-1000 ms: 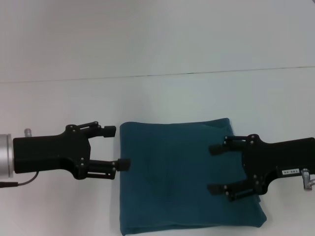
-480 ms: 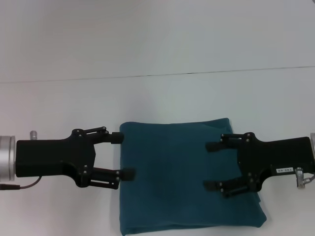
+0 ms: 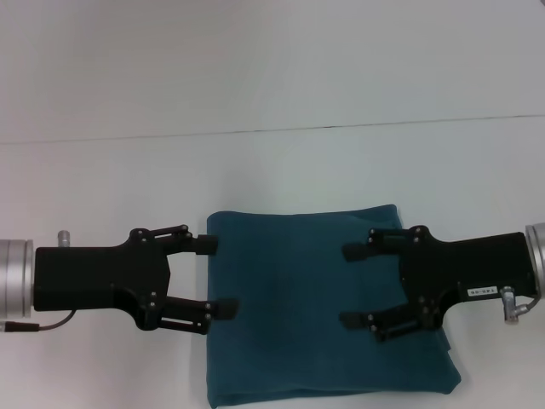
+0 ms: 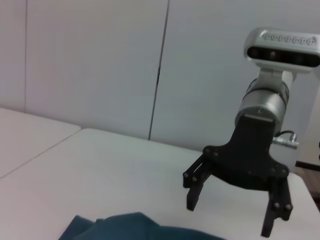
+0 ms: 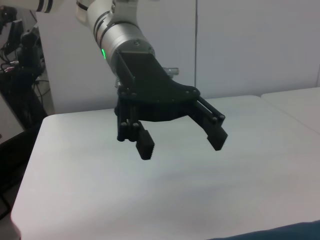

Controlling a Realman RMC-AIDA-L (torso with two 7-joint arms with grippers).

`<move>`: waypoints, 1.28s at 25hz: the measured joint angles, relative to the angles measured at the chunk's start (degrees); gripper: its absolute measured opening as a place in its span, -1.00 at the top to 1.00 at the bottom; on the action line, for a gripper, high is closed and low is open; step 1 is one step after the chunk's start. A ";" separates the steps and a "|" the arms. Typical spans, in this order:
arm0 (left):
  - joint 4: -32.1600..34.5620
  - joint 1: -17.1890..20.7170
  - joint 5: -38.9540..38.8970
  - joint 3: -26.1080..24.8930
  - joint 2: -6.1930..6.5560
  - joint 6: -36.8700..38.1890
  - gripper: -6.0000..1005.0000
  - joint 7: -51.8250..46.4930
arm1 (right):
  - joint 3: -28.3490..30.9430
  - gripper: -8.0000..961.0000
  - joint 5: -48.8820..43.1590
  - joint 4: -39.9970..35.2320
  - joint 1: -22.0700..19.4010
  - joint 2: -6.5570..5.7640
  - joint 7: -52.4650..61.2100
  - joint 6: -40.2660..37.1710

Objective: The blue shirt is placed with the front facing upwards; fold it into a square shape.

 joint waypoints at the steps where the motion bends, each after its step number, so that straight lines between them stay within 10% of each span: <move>1: 0.00 0.00 0.12 -0.02 -0.01 -0.14 -0.89 0.01 | -0.14 -0.97 0.00 0.00 0.03 0.00 0.02 -0.01; 32: -0.71 -0.18 1.06 0.04 -0.37 -0.79 -0.89 0.13 | -0.66 -0.97 0.78 0.00 0.30 0.00 0.42 -0.21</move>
